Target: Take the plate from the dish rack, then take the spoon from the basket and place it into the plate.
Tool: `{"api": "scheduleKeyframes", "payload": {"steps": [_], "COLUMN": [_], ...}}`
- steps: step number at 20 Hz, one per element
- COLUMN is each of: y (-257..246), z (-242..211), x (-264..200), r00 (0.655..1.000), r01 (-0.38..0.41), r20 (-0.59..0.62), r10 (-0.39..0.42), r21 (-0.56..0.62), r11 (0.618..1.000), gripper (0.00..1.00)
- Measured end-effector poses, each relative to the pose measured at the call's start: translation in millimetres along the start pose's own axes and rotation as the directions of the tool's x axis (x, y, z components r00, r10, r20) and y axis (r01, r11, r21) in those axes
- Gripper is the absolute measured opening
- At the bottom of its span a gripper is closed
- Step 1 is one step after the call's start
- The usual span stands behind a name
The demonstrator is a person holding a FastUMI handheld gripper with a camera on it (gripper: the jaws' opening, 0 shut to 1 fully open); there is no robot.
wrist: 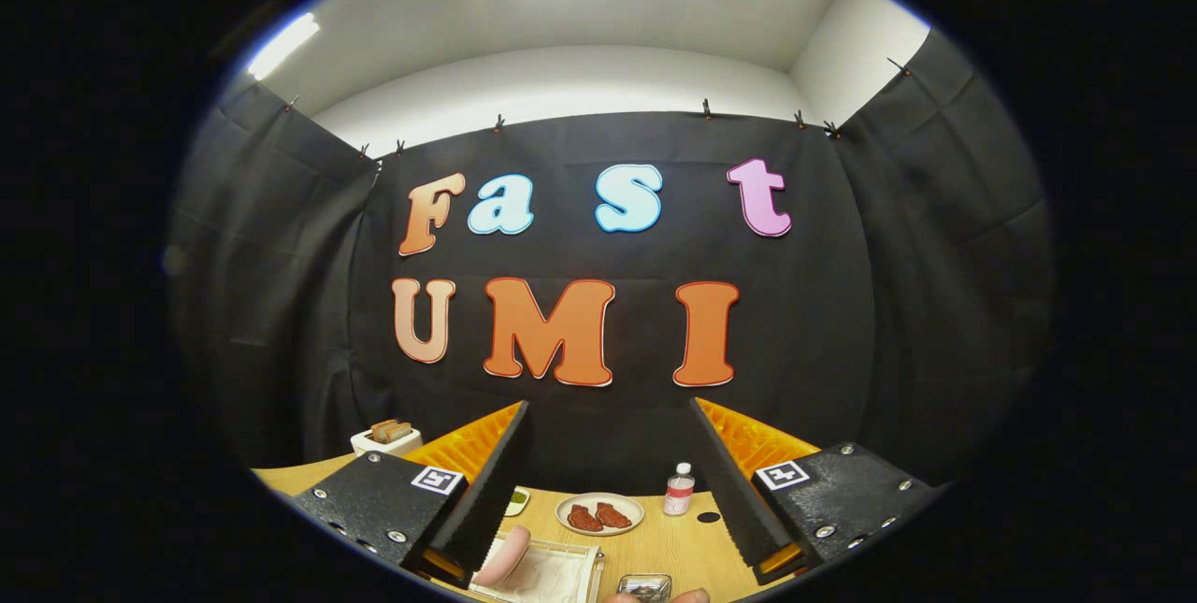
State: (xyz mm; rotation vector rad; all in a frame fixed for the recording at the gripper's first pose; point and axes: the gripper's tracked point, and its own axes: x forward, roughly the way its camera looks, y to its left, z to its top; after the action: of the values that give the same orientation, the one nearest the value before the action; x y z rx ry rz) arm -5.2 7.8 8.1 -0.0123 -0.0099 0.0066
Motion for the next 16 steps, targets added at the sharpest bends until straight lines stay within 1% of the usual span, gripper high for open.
{"api": "scheduleKeyframes", "payload": {"steps": [6, 9, 13, 16], "y": [7.4, 10.2, 17.6, 32.3], "z": [-1.1, -8.2, -36.7, -62.1], "x": [-5.2, -5.8, -7.1, -7.6], "r00": [1.000, 0.999, 0.991, 0.971], "r01": [-0.020, -0.014, -0.028, -0.061], "r20": [-0.006, -0.029, -0.135, -0.233], "r10": [0.020, 0.014, 0.022, 0.052], "r21": [-0.004, -0.003, -0.045, -0.030], "r11": [1.000, 1.000, 0.999, 0.998], "gripper": [0.98, 0.98, 0.98, 0.98]}}
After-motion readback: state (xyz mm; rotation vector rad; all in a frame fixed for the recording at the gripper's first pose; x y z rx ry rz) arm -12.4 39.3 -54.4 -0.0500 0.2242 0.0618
